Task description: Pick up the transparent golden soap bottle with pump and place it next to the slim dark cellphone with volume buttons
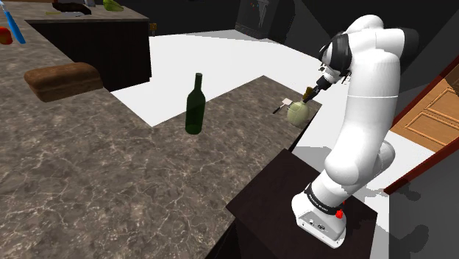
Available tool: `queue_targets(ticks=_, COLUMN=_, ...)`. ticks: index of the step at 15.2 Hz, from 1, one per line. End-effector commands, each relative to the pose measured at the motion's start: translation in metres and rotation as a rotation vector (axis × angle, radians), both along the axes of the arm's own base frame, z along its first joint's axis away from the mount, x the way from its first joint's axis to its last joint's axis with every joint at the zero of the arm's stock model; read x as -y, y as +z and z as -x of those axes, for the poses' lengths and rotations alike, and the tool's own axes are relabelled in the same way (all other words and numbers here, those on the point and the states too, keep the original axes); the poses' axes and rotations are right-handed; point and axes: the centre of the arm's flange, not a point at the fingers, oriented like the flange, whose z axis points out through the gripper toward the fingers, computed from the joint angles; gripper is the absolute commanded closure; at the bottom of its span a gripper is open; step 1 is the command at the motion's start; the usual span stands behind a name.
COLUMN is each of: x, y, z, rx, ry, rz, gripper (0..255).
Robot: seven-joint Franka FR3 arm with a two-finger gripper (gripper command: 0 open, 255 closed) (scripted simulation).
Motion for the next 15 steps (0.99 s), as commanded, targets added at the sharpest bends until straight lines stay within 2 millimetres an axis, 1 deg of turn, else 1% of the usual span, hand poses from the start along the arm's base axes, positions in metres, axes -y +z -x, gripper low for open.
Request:
queue_targets(ticks=1, x=0.000, y=-0.001, z=0.000, rx=0.001, ry=0.000, rz=0.001, gripper=255)
queue_targets(ticks=6, x=0.000, y=-0.001, z=0.000, rx=0.001, ry=0.000, rz=0.001, gripper=255)
queue_targets(ticks=7, x=0.000, y=-0.001, z=0.000, rx=0.001, ry=0.000, rz=0.001, gripper=0)
queue_targets(ticks=12, x=0.000, y=-0.001, z=0.000, rx=0.001, ry=0.000, rz=0.001, gripper=0)
queue_targets(ticks=15, x=0.006, y=0.037, z=0.011, rx=0.001, ry=0.000, rz=0.001, gripper=0)
